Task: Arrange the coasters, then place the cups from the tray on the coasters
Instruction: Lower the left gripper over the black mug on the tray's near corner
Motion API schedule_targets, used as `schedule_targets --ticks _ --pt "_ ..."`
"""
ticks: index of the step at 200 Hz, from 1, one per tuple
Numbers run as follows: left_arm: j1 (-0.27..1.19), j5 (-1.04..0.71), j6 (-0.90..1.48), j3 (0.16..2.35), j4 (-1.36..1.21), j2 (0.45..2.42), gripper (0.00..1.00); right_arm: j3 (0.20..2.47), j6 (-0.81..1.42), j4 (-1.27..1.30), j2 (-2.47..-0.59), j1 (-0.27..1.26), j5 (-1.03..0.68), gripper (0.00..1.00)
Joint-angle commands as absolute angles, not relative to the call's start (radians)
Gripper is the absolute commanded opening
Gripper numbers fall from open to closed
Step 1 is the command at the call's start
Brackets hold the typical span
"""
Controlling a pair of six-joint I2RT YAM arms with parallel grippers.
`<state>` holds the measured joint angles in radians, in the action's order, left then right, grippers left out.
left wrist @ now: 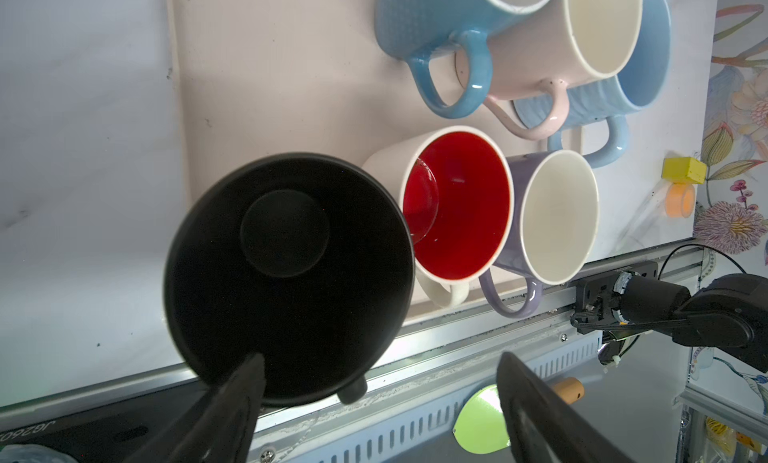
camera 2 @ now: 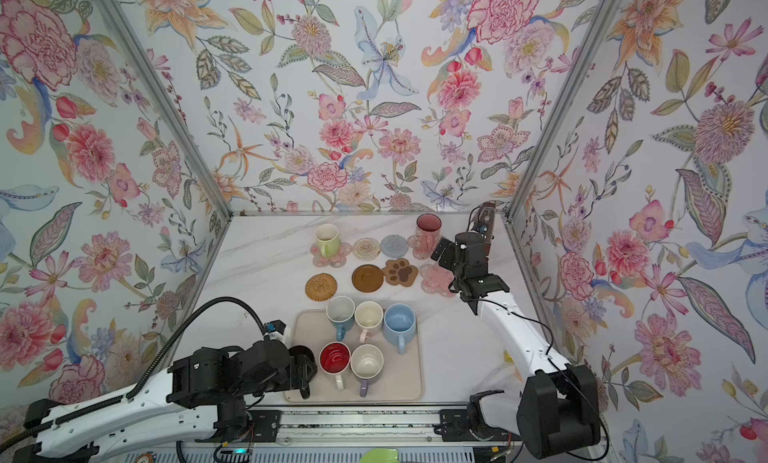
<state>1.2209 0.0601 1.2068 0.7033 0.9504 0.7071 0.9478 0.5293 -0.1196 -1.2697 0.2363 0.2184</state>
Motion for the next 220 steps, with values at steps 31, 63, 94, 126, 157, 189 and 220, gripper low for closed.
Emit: schedule_targets --ticks 31,63,94,126,157,189,220 --pt "1.247 0.079 1.232 0.671 1.027 0.716 0.86 0.933 0.542 -0.138 -1.270 0.252 0.247 0.99" --pt "1.249 0.141 1.204 0.729 1.060 0.731 0.87 0.932 0.543 -0.129 -1.271 0.252 0.246 0.99" --pt "1.247 0.208 1.175 0.789 1.066 0.763 0.89 0.939 0.540 -0.127 -1.282 0.252 0.236 0.99" --pt "1.247 0.224 1.173 0.805 1.058 0.781 0.90 0.940 0.538 -0.128 -1.281 0.252 0.233 0.99" --pt "1.247 0.203 1.218 0.828 1.077 0.768 0.88 0.938 0.533 -0.126 -1.282 0.251 0.236 0.99" --pt "1.248 0.149 1.264 0.889 1.161 0.808 0.86 0.941 0.526 -0.126 -1.287 0.250 0.232 0.99" --pt "1.250 0.147 1.286 0.974 1.237 0.857 0.84 0.940 0.517 -0.121 -1.297 0.249 0.228 0.99"
